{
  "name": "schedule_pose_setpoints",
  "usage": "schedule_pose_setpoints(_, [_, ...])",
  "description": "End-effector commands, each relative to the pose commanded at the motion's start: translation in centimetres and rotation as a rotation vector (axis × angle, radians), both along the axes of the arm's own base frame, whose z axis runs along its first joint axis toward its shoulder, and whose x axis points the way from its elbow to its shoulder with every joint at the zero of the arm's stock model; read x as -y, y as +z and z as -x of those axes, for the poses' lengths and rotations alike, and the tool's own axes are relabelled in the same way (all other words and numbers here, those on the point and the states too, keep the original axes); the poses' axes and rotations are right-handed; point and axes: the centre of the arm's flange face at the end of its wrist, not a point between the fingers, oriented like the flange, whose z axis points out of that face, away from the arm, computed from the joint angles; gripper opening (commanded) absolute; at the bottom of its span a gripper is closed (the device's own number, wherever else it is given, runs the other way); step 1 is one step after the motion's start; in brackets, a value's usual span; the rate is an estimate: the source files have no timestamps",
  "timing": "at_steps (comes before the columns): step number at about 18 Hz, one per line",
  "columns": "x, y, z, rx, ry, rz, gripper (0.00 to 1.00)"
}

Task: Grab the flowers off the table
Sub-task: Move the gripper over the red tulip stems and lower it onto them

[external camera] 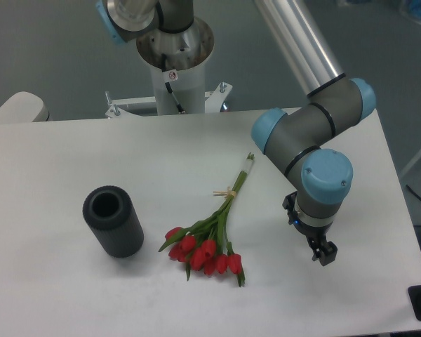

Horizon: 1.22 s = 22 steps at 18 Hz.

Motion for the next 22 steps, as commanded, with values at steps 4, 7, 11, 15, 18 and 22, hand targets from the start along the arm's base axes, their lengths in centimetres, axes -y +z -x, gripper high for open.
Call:
schedule_pose_setpoints(4, [0.0,0.0,-0.2,0.002,0.003,-0.001,1.0])
schedule_pose_setpoints(7, [0.1,0.1,-0.4,0.006,0.02,0.002,1.0])
schedule_pose_setpoints(11, [1.1,-0.1,-2.6,0.027,0.107,0.014,1.0])
schedule_pose_setpoints(15, [1.3,-1.2,-4.7,0.052,0.185,0.025,1.0])
schedule_pose_setpoints(18, [1.3,-2.4,-8.0,0.075,0.228,0.036,1.0])
schedule_pose_setpoints(22, [0.8,-4.4,-11.2,0.075,0.352,0.036,1.0])
